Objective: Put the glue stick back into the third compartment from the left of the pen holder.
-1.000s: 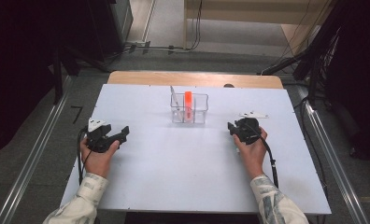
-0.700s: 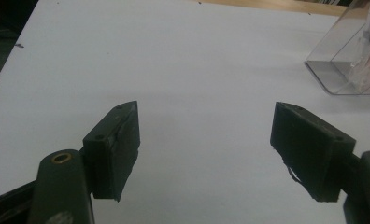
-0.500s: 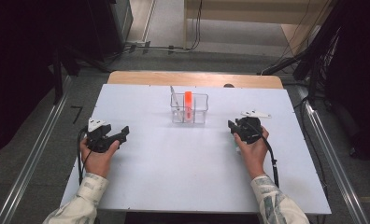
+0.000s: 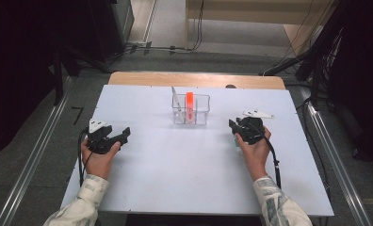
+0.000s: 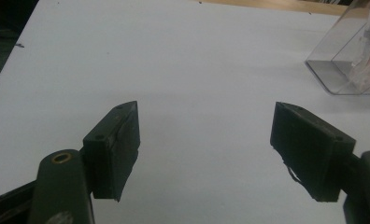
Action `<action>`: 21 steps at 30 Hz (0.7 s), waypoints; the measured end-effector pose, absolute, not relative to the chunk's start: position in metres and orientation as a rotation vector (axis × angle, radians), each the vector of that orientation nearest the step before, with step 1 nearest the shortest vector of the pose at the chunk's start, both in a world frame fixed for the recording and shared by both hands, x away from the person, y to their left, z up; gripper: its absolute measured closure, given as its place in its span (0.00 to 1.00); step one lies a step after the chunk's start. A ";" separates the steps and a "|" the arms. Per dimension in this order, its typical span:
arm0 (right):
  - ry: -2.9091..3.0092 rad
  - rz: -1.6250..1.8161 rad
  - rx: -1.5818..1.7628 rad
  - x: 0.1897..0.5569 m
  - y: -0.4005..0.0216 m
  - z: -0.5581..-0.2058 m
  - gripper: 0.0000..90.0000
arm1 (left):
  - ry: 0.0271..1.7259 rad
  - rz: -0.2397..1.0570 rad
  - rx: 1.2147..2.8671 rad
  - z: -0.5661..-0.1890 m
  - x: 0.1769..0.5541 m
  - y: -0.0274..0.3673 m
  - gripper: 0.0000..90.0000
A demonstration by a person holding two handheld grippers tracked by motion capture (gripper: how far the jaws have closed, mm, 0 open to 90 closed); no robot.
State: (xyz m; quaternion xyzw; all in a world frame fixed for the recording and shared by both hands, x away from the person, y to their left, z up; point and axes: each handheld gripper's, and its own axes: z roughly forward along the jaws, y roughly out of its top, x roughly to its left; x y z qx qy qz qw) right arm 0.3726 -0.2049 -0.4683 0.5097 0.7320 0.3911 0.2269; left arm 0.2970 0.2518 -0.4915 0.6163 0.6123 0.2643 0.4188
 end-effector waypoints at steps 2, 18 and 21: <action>2.015 1.088 1.397 0.372 -0.203 -0.466 0.71 | 1.536 0.664 1.546 -0.492 0.297 0.252 0.28; 2.005 1.147 1.352 0.384 -0.187 -0.446 0.71 | 1.539 0.664 1.546 -0.492 0.297 0.252 0.27; 2.005 1.164 1.335 0.388 -0.180 -0.438 0.71 | 1.541 0.664 1.543 -0.492 0.297 0.253 0.28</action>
